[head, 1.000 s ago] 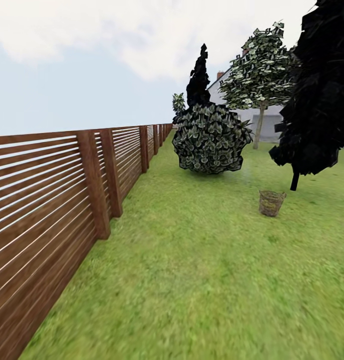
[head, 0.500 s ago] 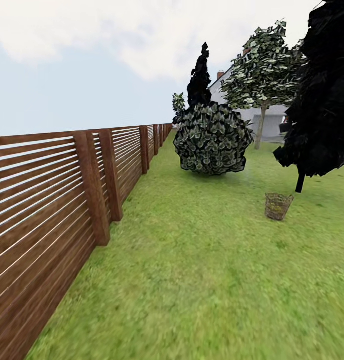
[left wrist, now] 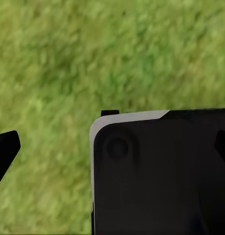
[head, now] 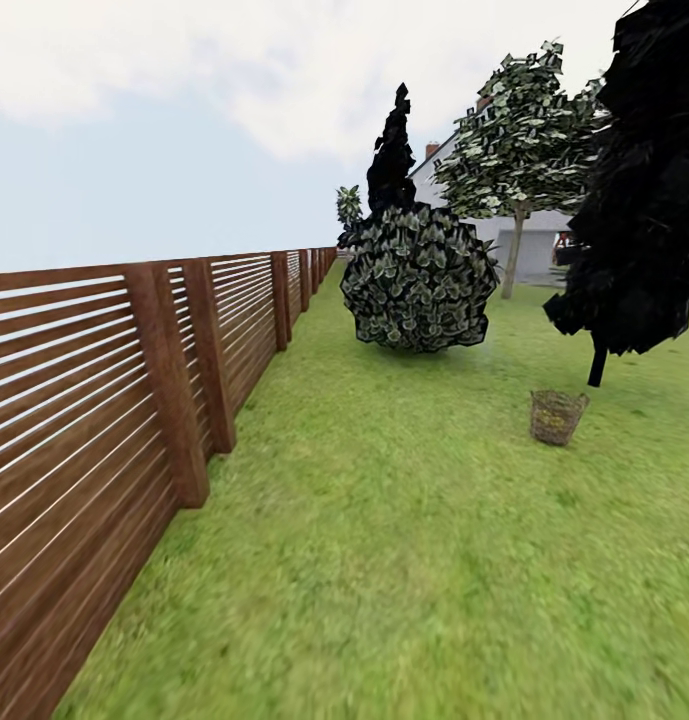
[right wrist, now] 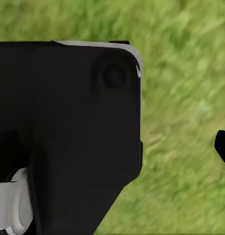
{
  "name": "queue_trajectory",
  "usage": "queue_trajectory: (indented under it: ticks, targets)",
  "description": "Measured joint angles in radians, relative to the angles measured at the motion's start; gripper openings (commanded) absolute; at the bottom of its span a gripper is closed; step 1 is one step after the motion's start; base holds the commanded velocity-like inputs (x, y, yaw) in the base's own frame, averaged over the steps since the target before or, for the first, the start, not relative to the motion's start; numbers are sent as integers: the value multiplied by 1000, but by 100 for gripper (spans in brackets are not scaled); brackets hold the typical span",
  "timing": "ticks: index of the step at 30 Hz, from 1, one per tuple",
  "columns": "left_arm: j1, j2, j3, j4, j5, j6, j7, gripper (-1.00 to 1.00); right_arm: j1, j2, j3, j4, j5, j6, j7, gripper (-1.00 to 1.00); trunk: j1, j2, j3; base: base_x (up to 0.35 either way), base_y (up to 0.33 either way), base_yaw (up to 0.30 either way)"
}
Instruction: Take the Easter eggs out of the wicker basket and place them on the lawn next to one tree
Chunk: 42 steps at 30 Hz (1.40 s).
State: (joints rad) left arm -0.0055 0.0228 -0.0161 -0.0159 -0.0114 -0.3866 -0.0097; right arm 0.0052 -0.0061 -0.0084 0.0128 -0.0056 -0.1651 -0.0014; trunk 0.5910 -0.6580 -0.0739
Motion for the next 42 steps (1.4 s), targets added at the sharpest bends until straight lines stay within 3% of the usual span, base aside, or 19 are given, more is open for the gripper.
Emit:
queue_trajectory:
  ticks: [42]
  targets:
    - [0, 0, -1, 0, 0, -5, 0, 100, 0, 0, 0, 1, 0, 0, 0, 100, 0, 0, 1, 289, 1, -36]
